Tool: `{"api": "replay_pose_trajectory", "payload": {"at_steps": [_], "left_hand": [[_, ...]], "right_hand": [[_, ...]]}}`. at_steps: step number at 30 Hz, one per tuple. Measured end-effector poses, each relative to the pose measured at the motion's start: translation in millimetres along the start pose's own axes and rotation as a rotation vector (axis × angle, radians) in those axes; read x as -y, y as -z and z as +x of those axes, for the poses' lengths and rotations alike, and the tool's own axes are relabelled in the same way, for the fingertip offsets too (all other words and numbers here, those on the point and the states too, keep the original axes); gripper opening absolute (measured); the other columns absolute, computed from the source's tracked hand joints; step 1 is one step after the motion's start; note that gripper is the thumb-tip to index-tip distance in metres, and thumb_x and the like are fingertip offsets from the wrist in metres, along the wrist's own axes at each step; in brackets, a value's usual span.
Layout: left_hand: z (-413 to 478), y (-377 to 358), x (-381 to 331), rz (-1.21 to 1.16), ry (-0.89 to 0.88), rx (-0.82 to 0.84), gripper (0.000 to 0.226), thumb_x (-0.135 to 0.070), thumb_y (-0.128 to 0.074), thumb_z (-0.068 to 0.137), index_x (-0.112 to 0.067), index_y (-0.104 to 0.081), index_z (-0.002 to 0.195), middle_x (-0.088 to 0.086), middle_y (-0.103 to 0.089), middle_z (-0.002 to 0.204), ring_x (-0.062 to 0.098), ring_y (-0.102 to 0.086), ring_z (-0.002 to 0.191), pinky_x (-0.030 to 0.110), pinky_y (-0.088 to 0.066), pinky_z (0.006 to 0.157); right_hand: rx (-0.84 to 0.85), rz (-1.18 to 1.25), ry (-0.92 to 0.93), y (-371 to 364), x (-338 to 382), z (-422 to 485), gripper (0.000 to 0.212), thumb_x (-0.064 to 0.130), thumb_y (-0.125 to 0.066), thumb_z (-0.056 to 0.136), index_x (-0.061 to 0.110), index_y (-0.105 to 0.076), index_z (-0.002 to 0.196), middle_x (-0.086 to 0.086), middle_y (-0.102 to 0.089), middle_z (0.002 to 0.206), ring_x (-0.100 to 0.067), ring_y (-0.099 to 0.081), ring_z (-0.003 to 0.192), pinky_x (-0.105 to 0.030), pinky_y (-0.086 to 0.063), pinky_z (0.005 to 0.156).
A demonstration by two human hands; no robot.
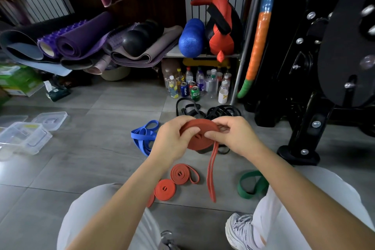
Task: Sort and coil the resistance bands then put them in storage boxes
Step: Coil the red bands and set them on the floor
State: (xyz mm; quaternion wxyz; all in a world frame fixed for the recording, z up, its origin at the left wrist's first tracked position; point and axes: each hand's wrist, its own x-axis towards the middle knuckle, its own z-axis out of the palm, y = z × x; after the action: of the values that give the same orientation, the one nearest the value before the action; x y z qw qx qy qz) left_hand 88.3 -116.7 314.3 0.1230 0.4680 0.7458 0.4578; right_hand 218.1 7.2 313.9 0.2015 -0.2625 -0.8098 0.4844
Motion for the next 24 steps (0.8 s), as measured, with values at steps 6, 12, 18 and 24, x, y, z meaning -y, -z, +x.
{"api": "replay_pose_trajectory", "payload": {"at_steps": [6, 12, 18, 24], "left_hand": [[2, 6, -6, -0.336, 0.082, -0.140, 0.028, -0.004, -0.063, 0.086, -0.032, -0.063, 0.087, -0.020, -0.069, 0.077, -0.004, -0.066, 0.076, 0.010, -0.049, 0.069], [-1, 5, -7, -0.325, 0.132, -0.112, 0.019, -0.007, -0.062, 0.088, -0.023, -0.061, 0.100, -0.015, -0.068, 0.091, -0.001, -0.065, 0.085, 0.019, -0.054, 0.079], [-9, -5, 0, 0.497, -0.371, 0.102, 0.049, -0.017, -0.062, 0.086, -0.021, -0.050, 0.133, -0.001, -0.055, 0.126, 0.022, -0.053, 0.111, 0.037, -0.044, 0.092], [-6, -7, 2, 0.292, -0.283, 0.038, 0.033, -0.006, -0.055, 0.089, -0.020, -0.063, 0.118, -0.004, -0.062, 0.109, 0.013, -0.056, 0.102, 0.025, -0.044, 0.089]], "right_hand": [[-0.018, 0.175, -0.009, 3, 1, 1, 0.024, 0.009, -0.078, 0.073, 0.031, -0.068, 0.078, 0.011, -0.072, 0.073, -0.006, -0.070, 0.073, -0.022, -0.058, 0.070], [-0.039, 0.099, -0.022, 1, -3, 1, 0.023, 0.011, -0.077, 0.075, 0.032, -0.068, 0.079, 0.005, -0.073, 0.077, -0.013, -0.071, 0.076, -0.027, -0.058, 0.070], [0.000, -0.336, 0.026, -6, -10, -1, 0.012, 0.025, -0.075, 0.074, 0.022, -0.073, 0.086, 0.004, -0.071, 0.072, -0.013, -0.065, 0.067, -0.038, -0.055, 0.068], [-0.036, -0.235, 0.007, -3, -9, 1, 0.014, 0.026, -0.080, 0.071, 0.026, -0.073, 0.083, 0.013, -0.066, 0.067, -0.004, -0.062, 0.064, -0.030, -0.055, 0.067]]}}
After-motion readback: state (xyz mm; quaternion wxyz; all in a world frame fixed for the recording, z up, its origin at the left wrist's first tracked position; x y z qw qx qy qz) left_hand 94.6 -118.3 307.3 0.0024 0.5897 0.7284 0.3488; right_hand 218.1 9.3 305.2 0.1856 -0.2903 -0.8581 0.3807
